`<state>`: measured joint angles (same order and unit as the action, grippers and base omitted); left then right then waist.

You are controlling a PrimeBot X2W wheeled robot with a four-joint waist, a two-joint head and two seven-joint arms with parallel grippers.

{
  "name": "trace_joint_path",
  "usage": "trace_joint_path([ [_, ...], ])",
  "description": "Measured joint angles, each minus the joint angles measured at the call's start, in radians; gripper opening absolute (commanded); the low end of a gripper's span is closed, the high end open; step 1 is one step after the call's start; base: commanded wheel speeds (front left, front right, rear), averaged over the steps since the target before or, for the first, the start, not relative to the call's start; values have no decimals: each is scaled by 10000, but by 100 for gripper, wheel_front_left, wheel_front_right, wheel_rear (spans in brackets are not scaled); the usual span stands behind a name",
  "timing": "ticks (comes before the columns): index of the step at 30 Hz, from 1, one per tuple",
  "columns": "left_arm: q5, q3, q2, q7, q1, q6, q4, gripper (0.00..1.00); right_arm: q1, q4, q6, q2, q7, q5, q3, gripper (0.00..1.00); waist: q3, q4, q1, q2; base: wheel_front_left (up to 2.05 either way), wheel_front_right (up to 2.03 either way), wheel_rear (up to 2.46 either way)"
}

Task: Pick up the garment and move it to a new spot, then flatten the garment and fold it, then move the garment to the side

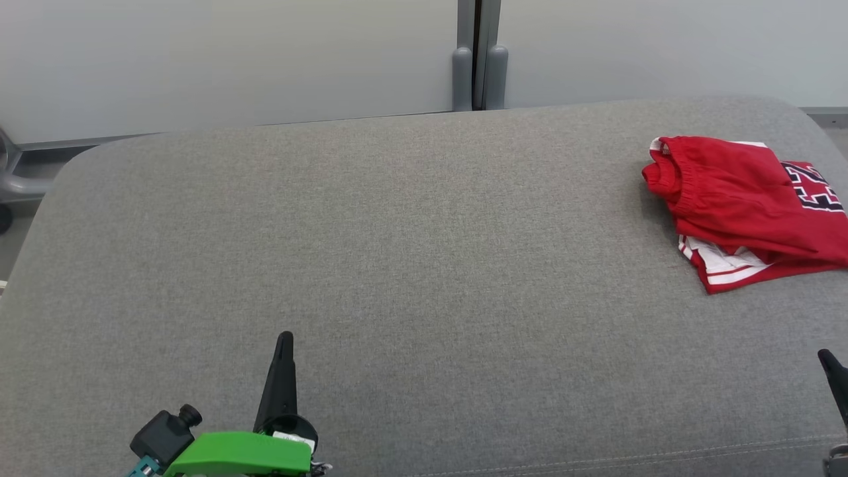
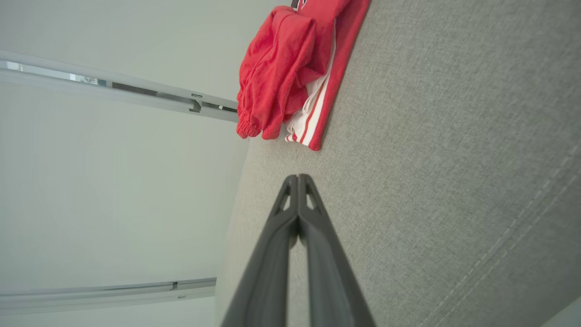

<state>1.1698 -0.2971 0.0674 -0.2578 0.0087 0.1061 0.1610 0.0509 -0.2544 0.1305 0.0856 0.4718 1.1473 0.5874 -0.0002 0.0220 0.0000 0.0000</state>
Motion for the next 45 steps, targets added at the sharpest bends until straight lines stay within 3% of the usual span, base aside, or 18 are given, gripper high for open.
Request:
trace_joint_path([
  [45, 3745, -690, -155, -31, 68, 182, -514, 0, 376, -334, -2, 109, 2780, 3599, 2452, 0, 131, -170, 0, 0, 0, 0, 0],
])
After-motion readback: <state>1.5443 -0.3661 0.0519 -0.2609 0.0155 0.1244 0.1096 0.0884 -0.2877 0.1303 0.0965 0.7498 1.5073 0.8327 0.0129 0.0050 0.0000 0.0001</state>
